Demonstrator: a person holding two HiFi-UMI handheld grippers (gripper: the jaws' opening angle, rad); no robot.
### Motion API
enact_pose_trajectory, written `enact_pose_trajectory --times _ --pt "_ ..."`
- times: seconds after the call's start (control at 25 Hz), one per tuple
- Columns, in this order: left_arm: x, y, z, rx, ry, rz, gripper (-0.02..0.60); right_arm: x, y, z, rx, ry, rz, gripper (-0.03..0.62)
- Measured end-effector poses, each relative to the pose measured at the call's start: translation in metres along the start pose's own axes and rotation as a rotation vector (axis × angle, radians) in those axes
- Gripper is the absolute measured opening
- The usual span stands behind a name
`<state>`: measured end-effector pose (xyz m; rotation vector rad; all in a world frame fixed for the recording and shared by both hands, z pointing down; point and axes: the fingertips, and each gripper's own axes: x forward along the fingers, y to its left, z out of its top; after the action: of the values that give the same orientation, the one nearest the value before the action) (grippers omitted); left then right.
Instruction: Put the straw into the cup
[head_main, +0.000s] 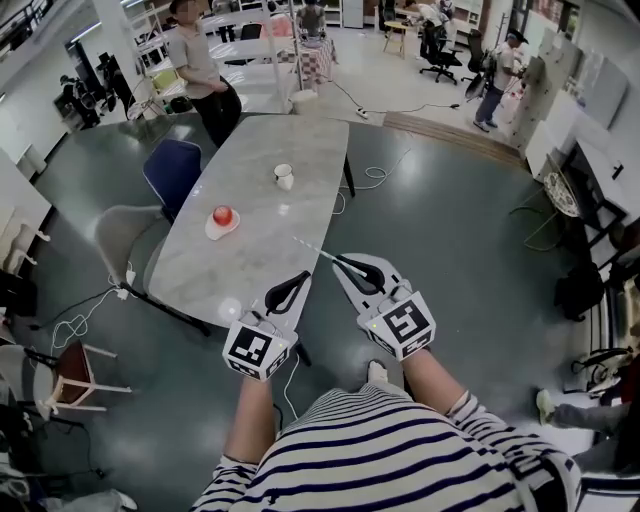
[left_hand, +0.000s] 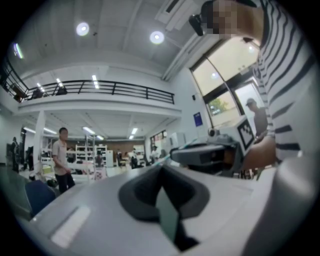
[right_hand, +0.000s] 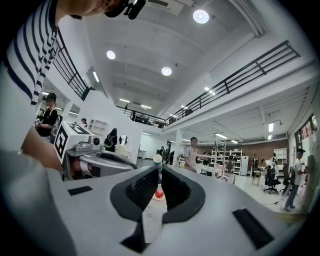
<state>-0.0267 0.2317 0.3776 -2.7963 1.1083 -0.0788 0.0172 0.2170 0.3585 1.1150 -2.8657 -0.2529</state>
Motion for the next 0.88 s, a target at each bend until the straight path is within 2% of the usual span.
enact_pose_trajectory --times 0.4,0.88 --pt "0.083 0.007 0.008 0.016 0.017 0.024 0.008 0.006 -0.080 -0.002 0.001 -0.019 0.057 0.025" --pt "0.161 -0.007 0.005 0.019 0.017 0.041 0.008 -0.010 -0.149 -0.020 -0.013 -0.014 0.099 0.024"
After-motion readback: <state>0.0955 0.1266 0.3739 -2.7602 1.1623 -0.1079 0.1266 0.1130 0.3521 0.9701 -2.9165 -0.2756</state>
